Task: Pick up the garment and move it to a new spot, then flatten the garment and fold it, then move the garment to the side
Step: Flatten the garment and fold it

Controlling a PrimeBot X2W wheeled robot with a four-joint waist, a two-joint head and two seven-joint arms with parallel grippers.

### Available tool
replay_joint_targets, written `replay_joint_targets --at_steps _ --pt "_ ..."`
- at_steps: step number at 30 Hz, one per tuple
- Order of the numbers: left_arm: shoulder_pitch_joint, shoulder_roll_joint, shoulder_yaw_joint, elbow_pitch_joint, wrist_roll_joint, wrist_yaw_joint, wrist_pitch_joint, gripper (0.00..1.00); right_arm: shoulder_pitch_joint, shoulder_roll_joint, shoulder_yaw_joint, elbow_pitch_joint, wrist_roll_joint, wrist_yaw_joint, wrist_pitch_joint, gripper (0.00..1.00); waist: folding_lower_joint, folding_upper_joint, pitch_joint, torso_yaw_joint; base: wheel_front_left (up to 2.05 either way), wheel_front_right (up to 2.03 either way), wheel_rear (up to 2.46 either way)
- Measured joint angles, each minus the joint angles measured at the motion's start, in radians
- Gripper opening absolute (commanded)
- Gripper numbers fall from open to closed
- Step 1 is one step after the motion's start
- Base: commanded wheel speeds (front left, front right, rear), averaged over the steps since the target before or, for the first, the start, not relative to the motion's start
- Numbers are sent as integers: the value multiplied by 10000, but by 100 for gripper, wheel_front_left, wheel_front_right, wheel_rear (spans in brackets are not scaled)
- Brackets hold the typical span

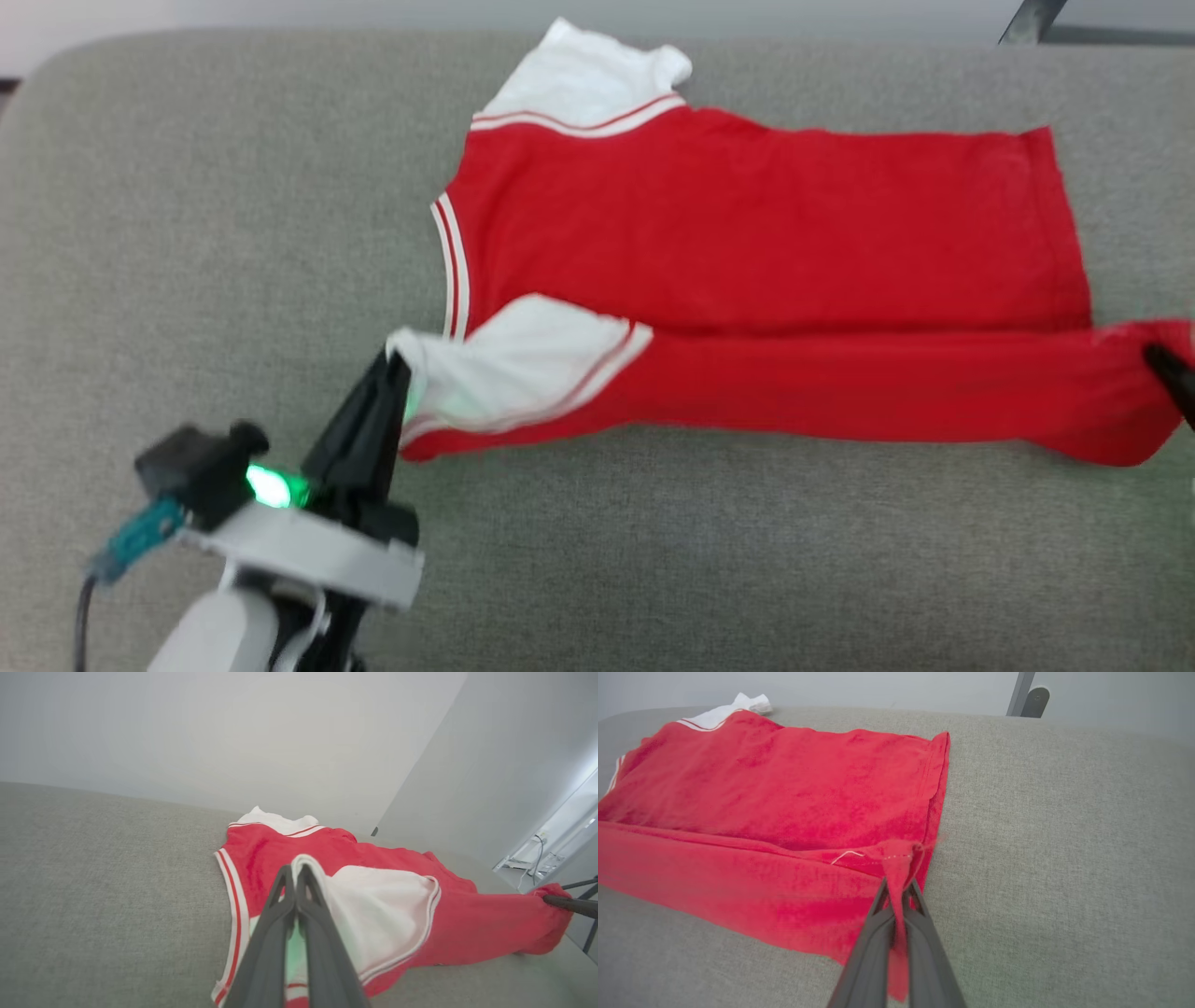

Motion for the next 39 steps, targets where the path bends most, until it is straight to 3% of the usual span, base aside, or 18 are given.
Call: replay_joint_targets --at_steps 10,21,22,23,24,25,26,27,33,39 --pt "-2259 -878 -236 2589 263 -188 -464 0 -1679 439 337 1287 -291 0 -199 0 0 0 957 121 0 0 0" --pt "-3381 -1388 -408 5055 742 -307 -851 0 -1854 441 608 1973 -372 0 -608 0 0 0 1557 293 0 0 0" --pt "-3421 -1384 -407 5212 754 -311 -884 5 -1856 441 635 2004 -372 0 -640 0 0 0 1549 295 0 0 0" --pt "-3464 -1384 -416 5323 777 -355 -894 30 -1856 445 671 2027 -374 0 -732 0 0 0 1526 295 0 0 0" --pt "-3513 -1381 -408 5398 825 -364 -905 62 -1854 460 702 2054 -382 0 -830 11 0 0 1488 296 0 0 0" --pt "-3563 -1363 -393 5465 838 -399 -924 100 -1850 476 721 2090 -403 0 -932 46 0 0 1439 300 0 0 0" --pt "-3598 -1313 -395 5517 859 -439 -932 100 -1846 500 725 2128 -412 0 -1032 93 0 0 1379 309 0 0 0" --pt "-3614 -1235 -420 5544 926 -456 -932 100 -1836 546 719 2146 -424 0 -1164 100 0 0 1307 318 0 0 0" --pt "-3798 -290 -786 5087 1233 -694 8 100 -1513 725 604 2100 -648 0 -1891 100 0 0 695 380 0 0 0" --pt "-4136 1164 -1024 3726 1287 -851 2098 100 -1264 849 44 1776 -855 0 -2596 100 0 0 -100 407 0 0 0"
